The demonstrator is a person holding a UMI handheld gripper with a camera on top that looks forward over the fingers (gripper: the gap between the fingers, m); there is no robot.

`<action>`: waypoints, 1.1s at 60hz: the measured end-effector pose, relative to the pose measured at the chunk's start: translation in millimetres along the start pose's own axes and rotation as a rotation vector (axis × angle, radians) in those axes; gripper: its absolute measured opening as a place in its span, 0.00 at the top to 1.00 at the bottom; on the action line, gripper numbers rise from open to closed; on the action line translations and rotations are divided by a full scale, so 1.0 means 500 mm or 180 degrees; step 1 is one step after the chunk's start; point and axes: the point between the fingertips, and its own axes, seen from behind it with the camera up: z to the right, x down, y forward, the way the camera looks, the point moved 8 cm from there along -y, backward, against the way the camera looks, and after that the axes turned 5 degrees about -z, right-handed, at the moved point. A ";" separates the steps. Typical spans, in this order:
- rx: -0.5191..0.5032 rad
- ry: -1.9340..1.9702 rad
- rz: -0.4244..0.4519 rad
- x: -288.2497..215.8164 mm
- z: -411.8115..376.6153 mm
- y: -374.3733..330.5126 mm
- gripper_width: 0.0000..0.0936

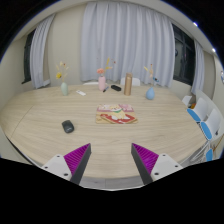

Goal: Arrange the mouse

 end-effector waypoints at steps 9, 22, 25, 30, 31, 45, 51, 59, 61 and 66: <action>-0.0164 -0.0020 0.0037 0.002 -0.109 0.015 0.08; -0.0415 -0.0100 0.0083 -0.006 -0.287 0.052 0.08; -0.0454 -0.0109 0.0114 -0.016 -0.320 0.066 0.08; -0.0475 -0.0127 0.0167 -0.026 -0.366 0.100 0.08; -0.0464 -0.0131 0.0170 -0.029 -0.372 0.108 0.08; -0.0290 -0.0211 0.0149 -0.047 -0.433 0.253 0.08; -0.0224 -0.0242 0.0085 -0.043 -0.445 0.311 0.08; -0.0181 -0.0258 -0.0005 -0.037 -0.450 0.379 0.09; -0.0181 -0.0256 -0.0026 -0.036 -0.452 0.395 0.08; -0.0206 -0.0281 -0.0059 -0.038 -0.459 0.434 0.08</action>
